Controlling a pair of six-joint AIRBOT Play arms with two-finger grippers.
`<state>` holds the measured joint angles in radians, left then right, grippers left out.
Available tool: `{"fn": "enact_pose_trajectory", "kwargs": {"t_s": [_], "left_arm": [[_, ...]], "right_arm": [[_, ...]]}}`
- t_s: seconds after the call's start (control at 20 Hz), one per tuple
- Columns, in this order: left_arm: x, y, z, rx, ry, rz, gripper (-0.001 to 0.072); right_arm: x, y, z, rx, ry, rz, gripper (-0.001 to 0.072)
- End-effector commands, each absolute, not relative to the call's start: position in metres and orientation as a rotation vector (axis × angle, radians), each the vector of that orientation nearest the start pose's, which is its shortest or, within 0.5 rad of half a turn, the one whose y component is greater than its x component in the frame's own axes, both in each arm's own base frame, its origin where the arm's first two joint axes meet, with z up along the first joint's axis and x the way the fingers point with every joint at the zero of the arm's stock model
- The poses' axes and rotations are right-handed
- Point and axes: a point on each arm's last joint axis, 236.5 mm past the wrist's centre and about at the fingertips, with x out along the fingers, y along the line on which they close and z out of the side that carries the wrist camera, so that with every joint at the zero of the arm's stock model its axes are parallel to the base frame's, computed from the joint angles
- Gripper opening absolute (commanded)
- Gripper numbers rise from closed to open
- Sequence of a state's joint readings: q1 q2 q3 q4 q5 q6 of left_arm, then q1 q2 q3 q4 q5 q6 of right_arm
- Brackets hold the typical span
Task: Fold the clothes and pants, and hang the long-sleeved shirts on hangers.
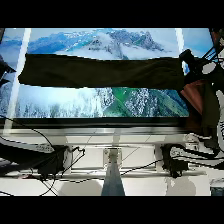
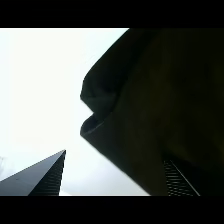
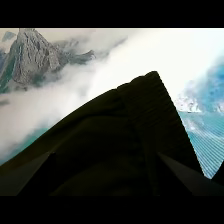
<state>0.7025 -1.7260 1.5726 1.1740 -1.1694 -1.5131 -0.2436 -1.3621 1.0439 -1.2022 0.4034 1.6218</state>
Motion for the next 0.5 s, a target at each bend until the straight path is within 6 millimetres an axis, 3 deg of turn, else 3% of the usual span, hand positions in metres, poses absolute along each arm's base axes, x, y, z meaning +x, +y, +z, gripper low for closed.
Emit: {"fn": "enact_pose_trajectory", "kwargs": {"t_s": [0.0, 0.2, 0.45], "left_arm": [[0.402, 0.235, -0.051, -0.823, 1.178, 0.324, 0.0635], [0.440, 0.229, -0.079, -0.965, 0.979, 0.367, 0.0635], [0.495, 0.225, -0.092, -0.870, 0.817, 0.350, 0.0636]], "right_arm": [[0.488, -0.081, 0.016, 0.494, 0.722, -0.210, 0.0694], [0.485, -0.078, 0.014, 0.504, 0.740, -0.205, 0.0694], [0.485, -0.072, 0.014, 0.516, 0.749, -0.192, 0.0691]]}}
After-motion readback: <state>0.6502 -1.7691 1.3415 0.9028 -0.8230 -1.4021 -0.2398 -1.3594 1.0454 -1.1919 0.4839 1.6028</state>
